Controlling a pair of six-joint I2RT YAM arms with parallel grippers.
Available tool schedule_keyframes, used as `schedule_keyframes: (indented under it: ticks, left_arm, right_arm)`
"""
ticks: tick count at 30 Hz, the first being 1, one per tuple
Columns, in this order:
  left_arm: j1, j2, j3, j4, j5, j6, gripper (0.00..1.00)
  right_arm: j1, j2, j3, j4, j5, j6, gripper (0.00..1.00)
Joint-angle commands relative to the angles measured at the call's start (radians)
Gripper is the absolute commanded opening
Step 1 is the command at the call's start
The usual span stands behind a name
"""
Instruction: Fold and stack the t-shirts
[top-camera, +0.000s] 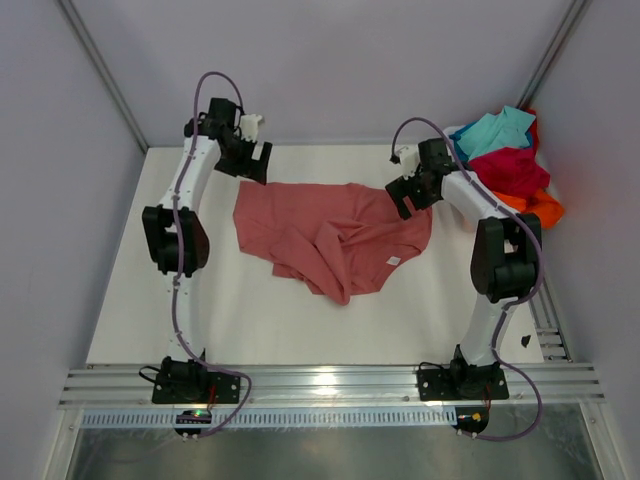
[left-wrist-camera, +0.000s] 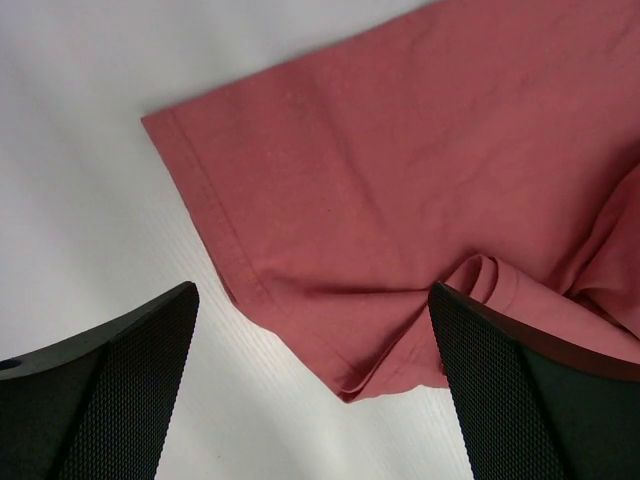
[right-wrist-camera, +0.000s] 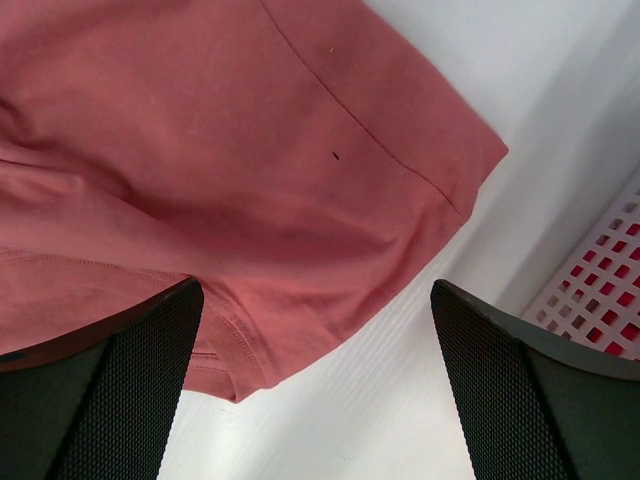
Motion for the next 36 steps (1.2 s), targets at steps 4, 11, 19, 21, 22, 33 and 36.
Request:
schedule_keyframes:
  ticks: [4,11,19,21,22,33,36]
  left_arm:
    - [0.036,0.037,0.005,0.086,-0.071,-0.022,0.99]
    - [0.053,0.094,0.014,0.111,-0.085,-0.065,0.99]
    - [0.09,0.154,0.048,0.114,0.03,-0.128,0.99]
    - [0.098,0.158,0.05,0.12,0.062,-0.134,0.99]
    - [0.101,0.161,0.05,0.123,0.099,-0.139,0.99]
    - [0.118,0.261,0.097,0.121,0.172,-0.14,0.99]
    - [0.122,0.289,0.119,0.121,0.173,-0.14,0.99]
  right_arm:
    - [0.014,0.009,0.056,0.072,0.115,-0.026,0.99]
    - [0.014,0.078,0.115,0.105,0.206,0.064,0.99]
    - [0.014,0.199,0.159,0.101,0.173,0.074,0.99]
    - [0.014,0.215,0.161,0.095,0.163,0.06,0.99]
    - [0.014,0.231,0.168,0.092,0.165,0.057,0.99]
    - [0.014,0.282,0.193,0.055,0.18,0.014,0.99]
    - [0.014,0.285,0.195,0.061,0.194,0.012,0.99]
